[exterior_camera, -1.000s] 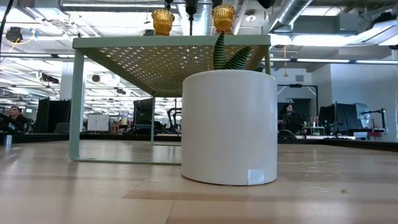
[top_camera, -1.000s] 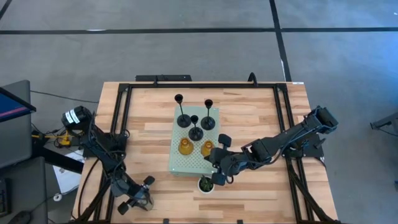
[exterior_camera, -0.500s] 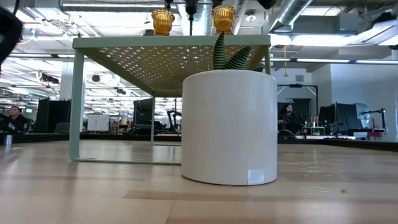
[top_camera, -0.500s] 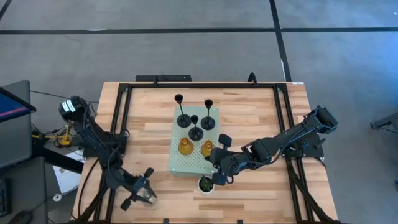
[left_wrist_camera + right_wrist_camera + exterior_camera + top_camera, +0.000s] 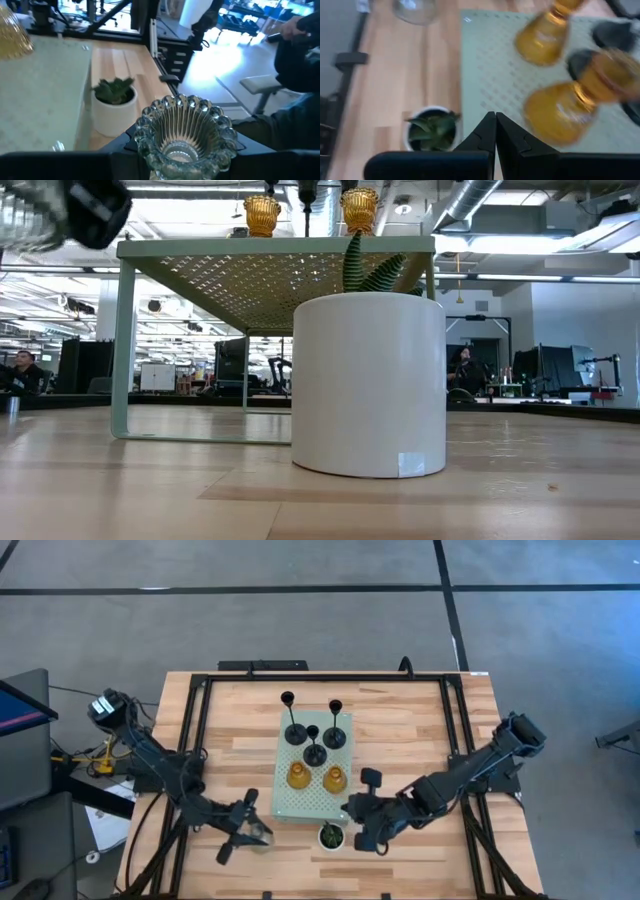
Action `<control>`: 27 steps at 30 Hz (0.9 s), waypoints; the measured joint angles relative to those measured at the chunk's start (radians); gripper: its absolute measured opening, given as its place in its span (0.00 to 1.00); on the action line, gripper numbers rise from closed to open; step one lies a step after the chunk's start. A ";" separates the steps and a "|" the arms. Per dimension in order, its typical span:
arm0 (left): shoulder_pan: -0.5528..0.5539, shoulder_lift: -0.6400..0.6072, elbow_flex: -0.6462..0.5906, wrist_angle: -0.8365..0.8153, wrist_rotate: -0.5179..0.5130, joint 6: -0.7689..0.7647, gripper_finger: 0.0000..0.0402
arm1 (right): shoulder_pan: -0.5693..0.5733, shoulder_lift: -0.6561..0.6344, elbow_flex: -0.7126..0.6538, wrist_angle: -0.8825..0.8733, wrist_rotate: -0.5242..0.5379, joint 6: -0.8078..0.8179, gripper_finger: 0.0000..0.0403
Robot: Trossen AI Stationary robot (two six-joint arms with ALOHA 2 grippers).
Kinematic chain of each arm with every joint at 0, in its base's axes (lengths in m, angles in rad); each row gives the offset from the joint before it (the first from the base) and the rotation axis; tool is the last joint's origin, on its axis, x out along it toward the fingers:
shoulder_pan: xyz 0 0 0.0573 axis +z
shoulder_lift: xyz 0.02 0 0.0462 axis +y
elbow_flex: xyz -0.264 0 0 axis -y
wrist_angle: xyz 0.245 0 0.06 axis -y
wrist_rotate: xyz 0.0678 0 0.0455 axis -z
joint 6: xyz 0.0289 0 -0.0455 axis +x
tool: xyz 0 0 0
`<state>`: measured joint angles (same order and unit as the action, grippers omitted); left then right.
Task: Pick & Place candle stick holders
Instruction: Put the transparent candle holder on the shelf
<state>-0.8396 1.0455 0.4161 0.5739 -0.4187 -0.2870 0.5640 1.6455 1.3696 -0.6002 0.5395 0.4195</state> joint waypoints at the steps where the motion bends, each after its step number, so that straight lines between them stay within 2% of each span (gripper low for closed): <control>1: 0.006 0.002 0.022 -0.027 -0.001 0.012 0.31 | 0.008 0.000 0.000 -0.021 0.022 0.020 0.00; 6: 0.048 0.042 0.131 -0.137 0.001 0.073 0.32 | 0.051 0.000 0.000 -0.167 0.131 0.160 0.00; 10: 0.101 0.072 0.184 -0.147 0.000 0.129 0.31 | 0.079 0.000 0.000 -0.242 0.185 0.178 0.00; 16: 0.198 0.119 0.221 -0.139 0.003 0.132 0.33 | 0.091 -0.040 0.001 -0.265 0.189 0.086 0.00; 21: 0.267 0.190 0.282 -0.142 -0.005 0.133 0.31 | 0.097 -0.114 -0.007 -0.331 0.193 0.077 0.00; 24: 0.290 0.227 0.325 -0.149 0.000 0.153 0.32 | 0.098 -0.175 -0.063 -0.306 0.195 0.068 0.00; 27: 0.313 0.260 0.363 -0.155 0.001 0.169 0.33 | 0.103 -0.254 -0.176 -0.240 0.195 0.068 0.00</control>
<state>-0.5267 1.3051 0.7792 0.4186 -0.4178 -0.1179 0.6674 1.3916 1.1937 -0.8399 0.7345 0.4870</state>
